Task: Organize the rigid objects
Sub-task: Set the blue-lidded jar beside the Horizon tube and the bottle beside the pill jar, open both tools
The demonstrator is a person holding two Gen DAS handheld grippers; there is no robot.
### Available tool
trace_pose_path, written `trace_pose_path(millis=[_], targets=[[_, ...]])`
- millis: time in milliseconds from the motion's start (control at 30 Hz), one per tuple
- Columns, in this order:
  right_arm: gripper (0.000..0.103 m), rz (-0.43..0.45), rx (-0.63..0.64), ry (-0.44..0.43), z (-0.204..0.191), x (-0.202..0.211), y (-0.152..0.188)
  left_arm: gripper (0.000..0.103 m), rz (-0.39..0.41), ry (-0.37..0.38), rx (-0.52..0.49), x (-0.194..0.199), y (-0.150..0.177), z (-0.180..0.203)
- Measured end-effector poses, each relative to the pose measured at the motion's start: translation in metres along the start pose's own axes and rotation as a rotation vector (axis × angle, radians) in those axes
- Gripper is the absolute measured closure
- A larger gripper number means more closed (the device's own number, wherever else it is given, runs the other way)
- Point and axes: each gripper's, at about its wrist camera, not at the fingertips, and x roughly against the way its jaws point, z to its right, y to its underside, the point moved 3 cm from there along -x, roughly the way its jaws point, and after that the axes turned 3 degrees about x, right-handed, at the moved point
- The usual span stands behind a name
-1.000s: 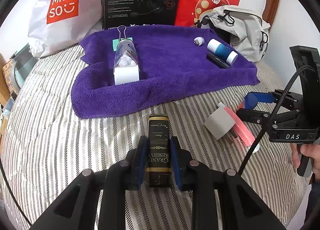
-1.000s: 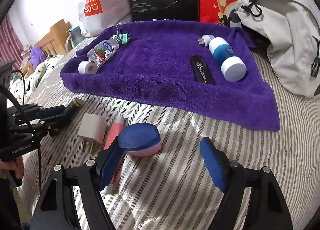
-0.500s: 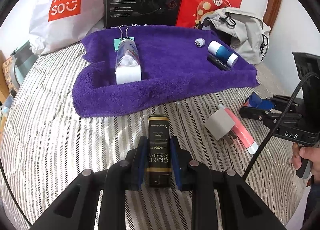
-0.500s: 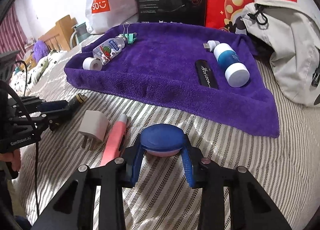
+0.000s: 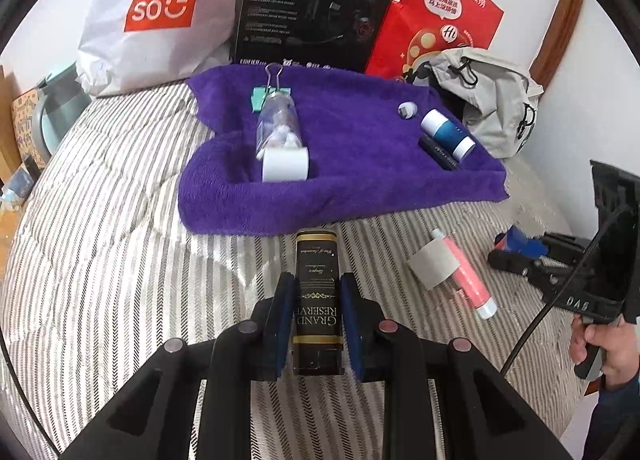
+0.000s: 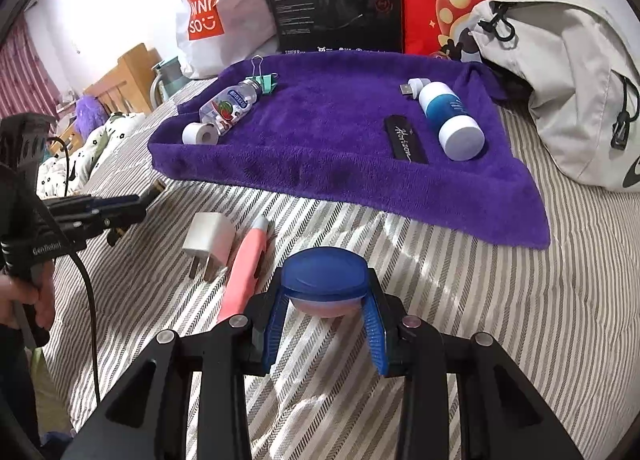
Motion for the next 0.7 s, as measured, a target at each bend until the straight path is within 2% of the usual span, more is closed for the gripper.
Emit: trace_pose_path(millis=[300,367,700], targets=[[0.067,0.009,-0.001,-0.029,-0.005,0.01,0.002,0.08,0.033,0.015,-0.018,0.01,-0.022,0.012],[0.067,0.015,-0.009,-0.057,-0.004,0.012,-0.002,0.08,0.031,0.017,-0.015,0.008,-0.029,0.014],[0.067,0.059,-0.007,-0.047,0.018,0.017,-0.057,0.08,0.048,0.022,-0.029,-0.003,-0.07,0.018]])
